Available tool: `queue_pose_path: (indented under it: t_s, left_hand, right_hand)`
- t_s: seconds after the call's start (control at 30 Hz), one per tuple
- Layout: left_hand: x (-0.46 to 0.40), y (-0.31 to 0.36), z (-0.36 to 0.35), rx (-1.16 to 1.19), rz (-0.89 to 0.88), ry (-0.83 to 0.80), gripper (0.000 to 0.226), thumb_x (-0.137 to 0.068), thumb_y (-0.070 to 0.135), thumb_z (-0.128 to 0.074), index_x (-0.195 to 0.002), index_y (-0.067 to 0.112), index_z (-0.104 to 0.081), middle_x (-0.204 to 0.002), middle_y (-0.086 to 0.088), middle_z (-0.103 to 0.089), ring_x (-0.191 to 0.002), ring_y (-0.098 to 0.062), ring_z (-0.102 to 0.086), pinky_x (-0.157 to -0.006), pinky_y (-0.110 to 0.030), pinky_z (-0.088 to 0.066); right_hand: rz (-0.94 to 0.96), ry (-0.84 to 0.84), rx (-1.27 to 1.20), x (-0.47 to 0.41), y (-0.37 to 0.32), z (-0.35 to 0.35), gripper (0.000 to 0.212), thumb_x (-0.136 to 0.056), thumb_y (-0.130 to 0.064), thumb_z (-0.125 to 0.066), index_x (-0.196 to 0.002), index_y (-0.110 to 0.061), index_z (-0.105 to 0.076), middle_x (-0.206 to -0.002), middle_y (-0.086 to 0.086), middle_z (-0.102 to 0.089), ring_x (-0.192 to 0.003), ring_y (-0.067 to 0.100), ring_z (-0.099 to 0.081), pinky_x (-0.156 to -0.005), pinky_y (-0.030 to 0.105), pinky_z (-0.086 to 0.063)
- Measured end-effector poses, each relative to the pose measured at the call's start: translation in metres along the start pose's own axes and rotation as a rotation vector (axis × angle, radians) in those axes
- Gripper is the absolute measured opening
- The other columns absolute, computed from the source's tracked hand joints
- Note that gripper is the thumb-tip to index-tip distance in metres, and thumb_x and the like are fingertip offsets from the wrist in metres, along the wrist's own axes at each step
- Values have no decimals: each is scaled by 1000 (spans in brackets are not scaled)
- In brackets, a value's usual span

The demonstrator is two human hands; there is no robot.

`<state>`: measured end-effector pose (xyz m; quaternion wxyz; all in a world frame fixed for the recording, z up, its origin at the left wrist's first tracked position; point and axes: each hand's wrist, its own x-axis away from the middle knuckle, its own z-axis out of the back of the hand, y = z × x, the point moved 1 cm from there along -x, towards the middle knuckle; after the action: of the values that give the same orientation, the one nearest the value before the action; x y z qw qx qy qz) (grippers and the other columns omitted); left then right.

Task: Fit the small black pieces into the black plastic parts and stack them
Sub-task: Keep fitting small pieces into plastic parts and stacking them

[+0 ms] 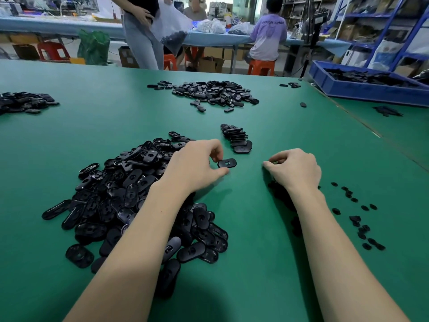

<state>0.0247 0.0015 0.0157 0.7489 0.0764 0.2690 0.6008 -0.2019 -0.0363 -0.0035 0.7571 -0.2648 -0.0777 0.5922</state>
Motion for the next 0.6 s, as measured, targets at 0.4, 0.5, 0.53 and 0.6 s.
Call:
queue_pose_path:
  t_s: [0.4, 0.5, 0.53, 0.6]
  left_hand:
    - [1, 2, -1, -21, 37, 15, 28, -79, 51, -75, -88, 32, -56, -92, 17, -62, -87, -9, -55, -70, -29, -37]
    - [2, 2, -2, -25, 65, 59, 28, -79, 52, -74, -87, 31, -56, -83, 18, -58, -87, -11, -56, -68, -30, -36]
    - [2, 3, -2, -23, 75, 75, 28, -79, 52, -74, -87, 31, -57, -80, 19, -56, -86, -11, -56, -68, -30, -36]
    - [2, 4, -3, -11, 90, 99, 29, -78, 52, -74, -86, 31, -57, -74, 20, -53, -85, -12, -56, -68, -30, -37]
  right_hand:
    - [101, 39, 33, 4, -11, -1, 4, -92, -29, -62, -89, -30, -65, -97, -8, -71, -111, 28, -56, -85, 37, -42]
    - [104, -2, -316, 7, -19, 3, 6, -92, -31, -64, -90, -27, -64, -79, -14, -71, -86, 15, -64, -68, 28, -45]
    - [99, -75, -434, 8, -23, 3, 6, -93, -31, -65, -90, -26, -64, -74, -13, -73, -72, 6, -64, -60, 23, -45]
    - [105, -234, -556, 15, -32, 2, 5, -92, -28, -68, -90, -24, -67, -72, -13, -76, -49, -3, -52, -48, 16, -40]
